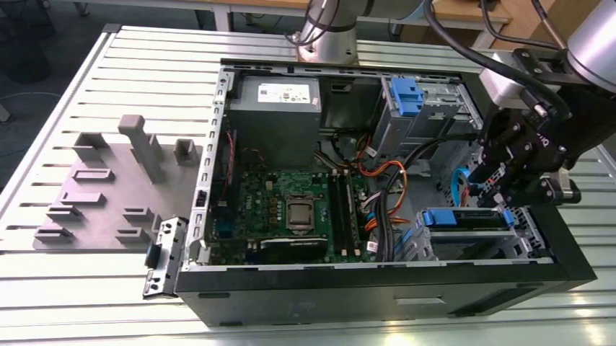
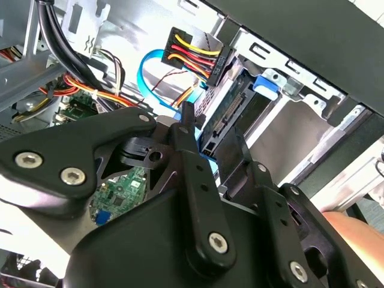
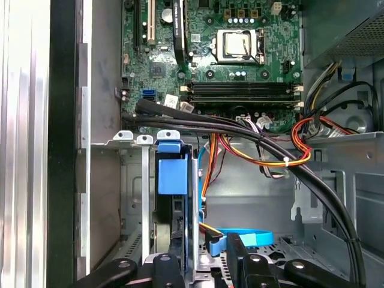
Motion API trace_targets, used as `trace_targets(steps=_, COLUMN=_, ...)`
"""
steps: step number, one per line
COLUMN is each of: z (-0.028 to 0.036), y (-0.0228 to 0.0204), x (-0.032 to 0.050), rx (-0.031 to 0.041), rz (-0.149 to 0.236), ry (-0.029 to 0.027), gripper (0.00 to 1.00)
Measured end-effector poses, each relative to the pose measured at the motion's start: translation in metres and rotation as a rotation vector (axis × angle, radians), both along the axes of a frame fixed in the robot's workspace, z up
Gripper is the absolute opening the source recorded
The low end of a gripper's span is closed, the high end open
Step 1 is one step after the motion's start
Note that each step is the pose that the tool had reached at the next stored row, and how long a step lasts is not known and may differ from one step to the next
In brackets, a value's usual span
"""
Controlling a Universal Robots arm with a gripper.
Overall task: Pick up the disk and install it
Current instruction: 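Insert the first disk wire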
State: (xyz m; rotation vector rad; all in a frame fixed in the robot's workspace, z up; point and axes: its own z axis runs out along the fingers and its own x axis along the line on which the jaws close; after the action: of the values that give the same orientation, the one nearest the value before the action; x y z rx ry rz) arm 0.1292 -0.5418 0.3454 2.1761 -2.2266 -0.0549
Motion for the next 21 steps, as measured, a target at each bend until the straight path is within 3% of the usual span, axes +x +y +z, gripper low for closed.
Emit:
trace_targets(steps=6, z=0.0001, y=0.0, x=-0.0026, rx=0.0, rz=0.0, ry=-0.0038, gripper=0.42)
trace_targets(steps=11, z=0.0045, y=0.0, x=-0.0028, rx=0.0002, rz=0.0, ry=-0.0062, gripper=0.42)
trace_targets(steps=15, z=0.0043, y=-0.0001, x=-0.0081, rx=0.0001, rz=0.0, ry=-0.0125, gripper=0.42)
trace_targets(steps=21, z=0.0024, y=-0.0003, x=-0.0087, rx=-0.0002, rz=0.0, ry=-0.0128, gripper=0.42)
